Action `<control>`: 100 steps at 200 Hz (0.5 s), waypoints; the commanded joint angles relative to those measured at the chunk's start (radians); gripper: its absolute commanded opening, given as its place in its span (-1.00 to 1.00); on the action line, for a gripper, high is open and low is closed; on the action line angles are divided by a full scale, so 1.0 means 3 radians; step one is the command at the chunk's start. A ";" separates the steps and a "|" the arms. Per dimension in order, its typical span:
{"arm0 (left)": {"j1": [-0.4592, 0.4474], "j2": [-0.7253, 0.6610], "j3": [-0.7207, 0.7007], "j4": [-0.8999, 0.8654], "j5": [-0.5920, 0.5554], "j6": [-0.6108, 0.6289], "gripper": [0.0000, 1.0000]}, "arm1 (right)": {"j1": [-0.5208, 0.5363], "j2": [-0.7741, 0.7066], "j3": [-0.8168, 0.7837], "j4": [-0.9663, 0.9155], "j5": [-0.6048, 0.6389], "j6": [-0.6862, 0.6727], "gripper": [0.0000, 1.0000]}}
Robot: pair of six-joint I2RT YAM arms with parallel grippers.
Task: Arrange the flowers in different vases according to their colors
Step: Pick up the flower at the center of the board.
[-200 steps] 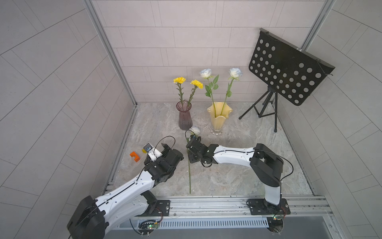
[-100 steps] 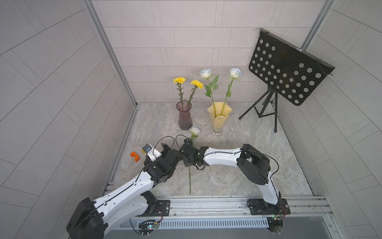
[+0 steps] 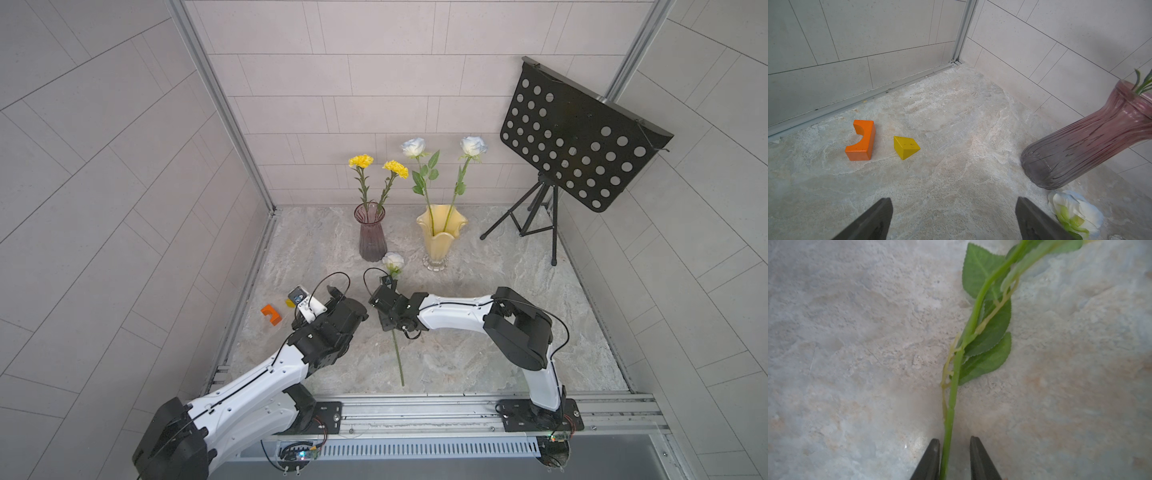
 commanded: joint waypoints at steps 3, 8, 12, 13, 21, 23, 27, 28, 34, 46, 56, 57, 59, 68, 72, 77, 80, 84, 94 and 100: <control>0.0002 0.0040 -0.0059 0.0070 -0.0031 0.0102 1.00 | -0.0027 0.0023 -0.0147 -0.0034 -0.0124 0.0013 -0.39; 0.0001 0.0048 -0.0059 0.0080 -0.0023 0.0120 1.00 | -0.0027 0.0037 -0.0142 -0.0026 -0.0133 0.0014 -0.41; 0.0003 0.0056 -0.0054 0.0095 -0.0020 0.0137 1.00 | -0.0024 0.0045 -0.0133 -0.0030 -0.0138 0.0013 -0.43; 0.0003 0.0060 -0.0052 0.0098 -0.0022 0.0141 1.00 | -0.0025 0.0046 -0.0133 -0.0030 -0.0141 0.0013 -0.44; 0.0002 0.0080 -0.0051 0.0125 -0.0013 0.0173 1.00 | -0.0027 0.0058 -0.0127 -0.0035 -0.0152 0.0003 -0.51; 0.0001 0.0083 -0.0051 0.0133 -0.0015 0.0180 1.00 | -0.0027 0.0053 -0.0127 -0.0038 -0.0152 0.0004 -0.53; 0.0003 0.0095 -0.0048 0.0146 -0.0009 0.0197 1.00 | -0.0027 0.0048 -0.0124 -0.0045 -0.0150 -0.0001 -0.59; 0.0001 0.0097 -0.0050 0.0149 -0.0008 0.0202 1.00 | -0.0027 0.0045 -0.0125 -0.0047 -0.0145 0.0000 -0.60; 0.0001 0.0115 -0.0041 0.0165 -0.0002 0.0223 1.00 | -0.0030 0.0029 -0.0128 -0.0063 -0.0132 -0.0005 -0.65; 0.0003 0.0154 -0.0014 0.0173 0.0036 0.0268 1.00 | -0.0031 -0.0023 -0.0164 -0.0071 -0.0101 -0.0016 -0.78; 0.0003 0.0184 0.0014 0.0179 0.0090 0.0309 1.00 | -0.0032 -0.0088 -0.0205 -0.0071 -0.0079 -0.0018 -0.87; 0.0003 0.0188 0.0015 0.0179 0.0097 0.0314 1.00 | -0.0032 -0.0095 -0.0212 -0.0071 -0.0079 -0.0018 -0.88; 0.0003 0.0197 0.0022 0.0182 0.0116 0.0325 1.00 | -0.0032 -0.0113 -0.0220 -0.0071 -0.0075 -0.0018 -0.90; 0.0003 0.0228 0.0036 0.0236 0.0191 0.0405 1.00 | -0.0032 -0.0191 -0.0269 -0.0072 -0.0073 -0.0031 -1.00; 0.0000 0.0243 0.0036 0.0278 0.0230 0.0455 1.00 | -0.0032 -0.0232 -0.0297 -0.0071 -0.0078 -0.0042 -1.00; 0.0003 0.0265 0.0036 0.0341 0.0306 0.0520 1.00 | -0.0032 -0.0293 -0.0332 -0.0071 -0.0074 -0.0060 -1.00; 0.0001 0.0279 0.0036 0.0382 0.0349 0.0560 1.00 | -0.0032 -0.0330 -0.0356 -0.0073 -0.0070 -0.0071 -1.00; 0.0001 0.0296 0.0036 0.0437 0.0423 0.0626 1.00 | -0.0032 -0.0385 -0.0386 -0.0071 -0.0055 -0.0084 -1.00; 0.0001 0.0340 0.0053 0.0577 0.0663 0.0858 1.00 | -0.0032 -0.0536 -0.0476 -0.0066 0.0006 -0.0117 -1.00; 0.0003 0.0358 0.0077 0.0644 0.0843 0.1039 1.00 | -0.0033 -0.0633 -0.0538 -0.0057 0.0052 -0.0148 -1.00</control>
